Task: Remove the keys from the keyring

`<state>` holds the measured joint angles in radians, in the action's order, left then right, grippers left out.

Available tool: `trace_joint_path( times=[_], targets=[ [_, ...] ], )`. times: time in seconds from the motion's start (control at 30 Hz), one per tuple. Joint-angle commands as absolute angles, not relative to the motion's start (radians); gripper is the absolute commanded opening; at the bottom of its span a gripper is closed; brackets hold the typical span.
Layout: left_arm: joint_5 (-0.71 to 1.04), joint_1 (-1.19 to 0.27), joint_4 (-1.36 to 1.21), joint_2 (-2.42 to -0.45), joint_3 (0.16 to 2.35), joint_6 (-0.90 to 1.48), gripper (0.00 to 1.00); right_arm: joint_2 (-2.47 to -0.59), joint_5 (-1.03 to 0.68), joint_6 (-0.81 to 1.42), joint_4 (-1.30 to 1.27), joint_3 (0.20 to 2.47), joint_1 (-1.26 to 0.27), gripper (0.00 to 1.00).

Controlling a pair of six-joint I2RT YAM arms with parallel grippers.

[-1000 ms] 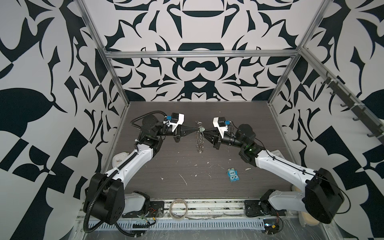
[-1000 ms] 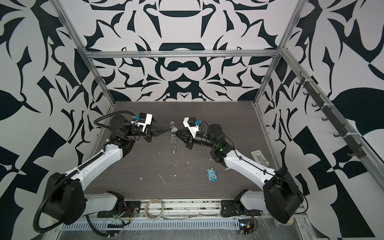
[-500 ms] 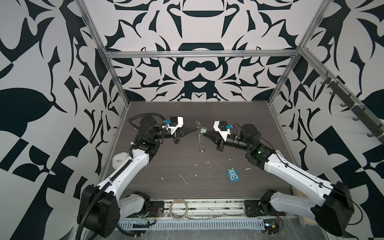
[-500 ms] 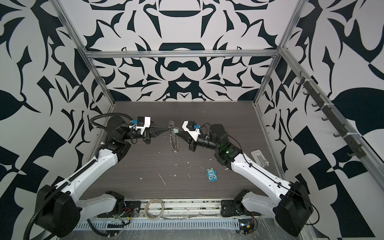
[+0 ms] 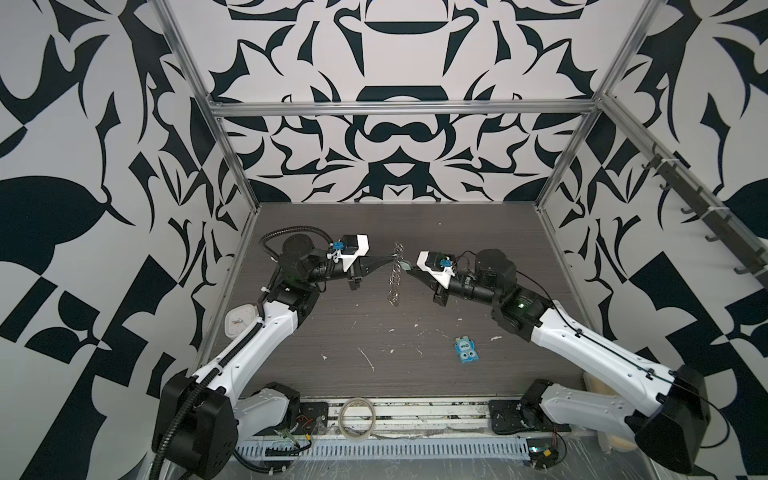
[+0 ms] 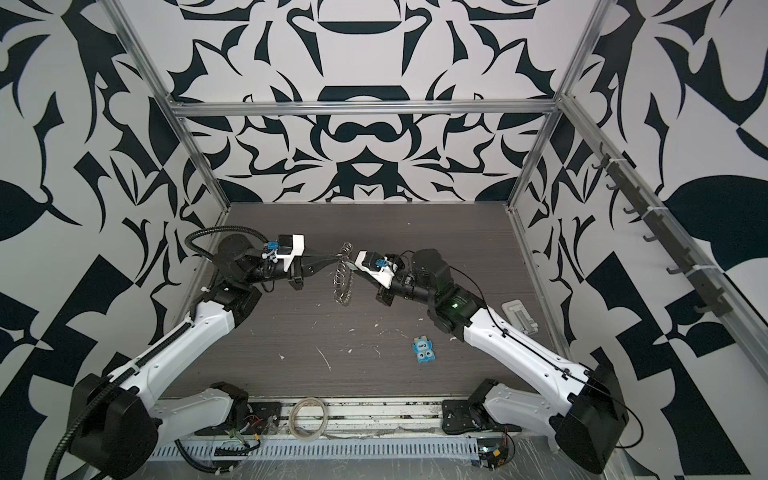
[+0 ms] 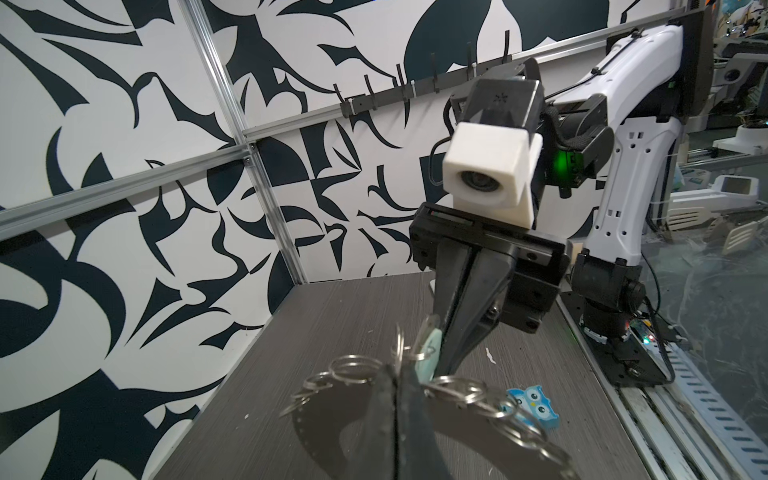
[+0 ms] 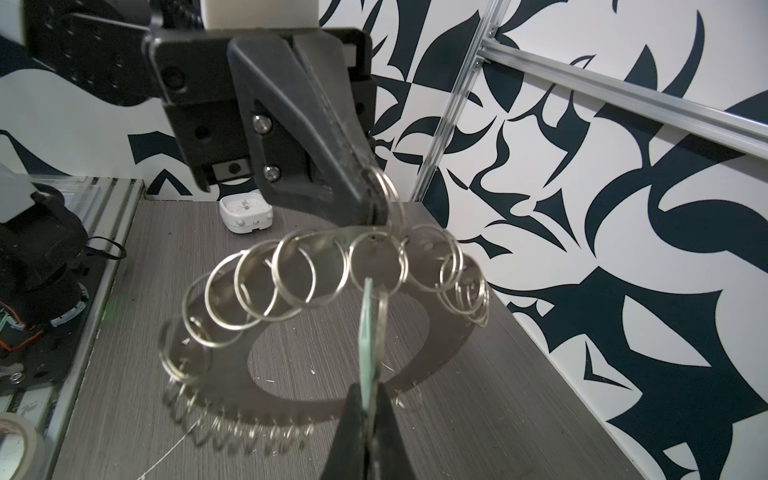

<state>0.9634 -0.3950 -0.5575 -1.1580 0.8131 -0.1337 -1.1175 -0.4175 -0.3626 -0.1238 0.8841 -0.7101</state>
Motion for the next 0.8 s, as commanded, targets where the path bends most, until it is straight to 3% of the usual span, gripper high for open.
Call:
trace_joint_path(
  times=[0.0,0.77],
  targets=[
    [0.868,-0.391,-0.582,-1.124,0.817,-0.161,0.00,-1.095,-0.443,-0.378,-0.075,0.919,-0.719,0.00],
    [0.632,-0.459,-0.416,-1.074,0.806,-0.338,0.00,-1.056,-0.366,-0.428,-0.051,0.912,-0.779,0.00]
  ],
)
